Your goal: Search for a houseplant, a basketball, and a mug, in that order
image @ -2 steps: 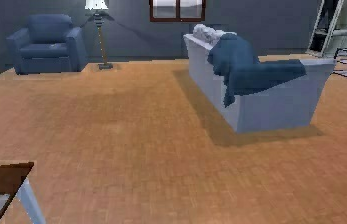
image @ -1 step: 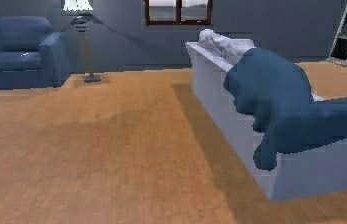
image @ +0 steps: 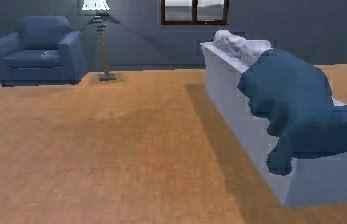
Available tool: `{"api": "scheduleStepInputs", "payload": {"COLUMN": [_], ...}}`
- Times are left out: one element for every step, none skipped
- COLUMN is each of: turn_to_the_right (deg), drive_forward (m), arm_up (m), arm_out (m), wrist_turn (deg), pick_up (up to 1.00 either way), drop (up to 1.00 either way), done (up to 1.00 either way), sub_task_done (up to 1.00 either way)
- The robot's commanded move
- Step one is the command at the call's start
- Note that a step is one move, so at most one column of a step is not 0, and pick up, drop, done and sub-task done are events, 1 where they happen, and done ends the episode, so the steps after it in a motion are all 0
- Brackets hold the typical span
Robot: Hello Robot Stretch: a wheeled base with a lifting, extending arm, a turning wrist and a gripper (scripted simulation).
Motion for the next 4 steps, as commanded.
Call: {"api": "scheduleStepInputs", "payload": {"turn_to_the_right": [0.0,-45.0,-9.0,0.0], "drive_forward": [0.3,0.0,0.0,1.0], "arm_up": [0.0,0.0,0.0,0.0], "arm_out": [0.0,0.0,0.0,0.0], "wrist_turn": [0.0,0.0,0.0,0.0], "pick_up": [0.0,0.0,0.0,0.0], "drop": [0.0,0.0,0.0,0.0], "done": [0.0,0.0,0.0,0.0], "sub_task_done": [0.0,0.0,0.0,0.0]}}
